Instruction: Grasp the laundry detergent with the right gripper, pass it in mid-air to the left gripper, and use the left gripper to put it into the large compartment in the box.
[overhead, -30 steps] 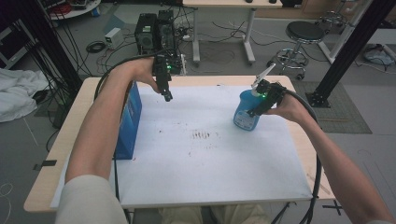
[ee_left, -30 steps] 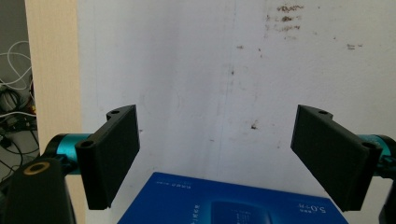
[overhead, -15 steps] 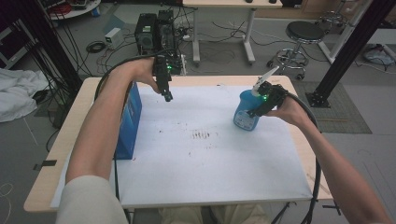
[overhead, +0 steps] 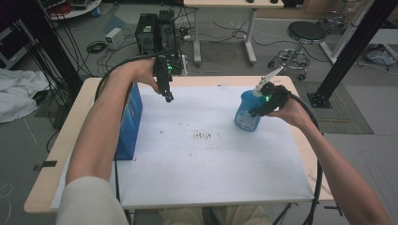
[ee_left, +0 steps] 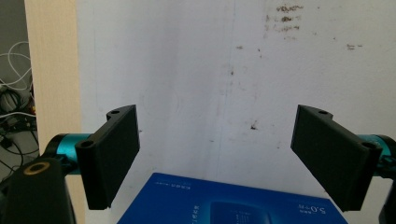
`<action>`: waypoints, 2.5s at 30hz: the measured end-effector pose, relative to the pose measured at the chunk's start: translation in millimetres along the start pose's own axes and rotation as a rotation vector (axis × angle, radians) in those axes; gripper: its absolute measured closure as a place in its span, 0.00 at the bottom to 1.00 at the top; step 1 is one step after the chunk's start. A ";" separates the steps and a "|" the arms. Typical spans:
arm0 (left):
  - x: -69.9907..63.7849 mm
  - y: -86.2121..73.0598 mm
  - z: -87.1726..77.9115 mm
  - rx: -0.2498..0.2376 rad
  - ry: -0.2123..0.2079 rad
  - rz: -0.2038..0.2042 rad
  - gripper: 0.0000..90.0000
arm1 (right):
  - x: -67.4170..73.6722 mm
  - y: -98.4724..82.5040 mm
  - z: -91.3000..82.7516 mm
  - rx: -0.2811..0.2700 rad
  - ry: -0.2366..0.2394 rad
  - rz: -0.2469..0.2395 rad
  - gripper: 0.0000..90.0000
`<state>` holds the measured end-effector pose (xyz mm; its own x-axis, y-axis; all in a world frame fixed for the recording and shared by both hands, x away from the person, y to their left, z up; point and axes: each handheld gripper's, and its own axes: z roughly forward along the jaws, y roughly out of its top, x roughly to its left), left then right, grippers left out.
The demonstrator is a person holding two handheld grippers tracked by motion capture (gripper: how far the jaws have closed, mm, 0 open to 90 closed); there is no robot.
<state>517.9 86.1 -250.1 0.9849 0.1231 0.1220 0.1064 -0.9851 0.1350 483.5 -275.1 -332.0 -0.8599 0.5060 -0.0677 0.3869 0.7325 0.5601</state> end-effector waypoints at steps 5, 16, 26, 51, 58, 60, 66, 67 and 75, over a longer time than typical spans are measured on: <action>0.1 0.3 0.1 -0.002 0.000 0.003 0.17 | 0.0 0.2 -0.2 -0.006 0.010 -0.007 0.30; -0.5 0.6 1.0 -0.005 -0.001 0.004 0.17 | -0.2 -0.1 2.6 -0.002 0.010 -0.007 0.38; -0.2 -2.7 -1.3 -0.013 0.002 0.000 0.17 | -2.3 -0.6 6.0 -0.014 0.048 0.000 0.47; -12.8 3.8 -30.7 -0.150 0.025 -0.057 0.17 | 4.8 3.1 5.7 -0.042 0.041 -0.085 0.53; -31.7 22.3 -47.5 -0.208 0.001 -0.034 0.17 | 23.5 18.2 3.0 -0.095 0.103 -0.141 0.53; -37.8 28.4 -51.3 -0.222 -0.010 -0.024 0.17 | 28.9 23.1 1.6 -0.112 0.122 -0.163 0.54; -54.3 46.1 -59.8 -0.237 -0.026 -0.006 0.17 | 44.9 40.8 -4.8 -0.123 0.164 -0.236 0.54; -57.2 49.0 -60.7 -0.235 -0.029 -0.004 0.17 | 47.3 43.8 -5.9 -0.129 0.175 -0.244 0.54; -76.3 64.7 -64.7 -0.233 -0.025 -0.001 0.17 | 64.5 68.6 -9.6 -0.167 0.279 -0.330 0.54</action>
<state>440.8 20.8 -187.1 0.9881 0.1180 0.0982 0.0754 -0.9304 0.3588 451.4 -196.6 -290.0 -0.9937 0.0991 -0.0527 0.0380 0.7389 0.6728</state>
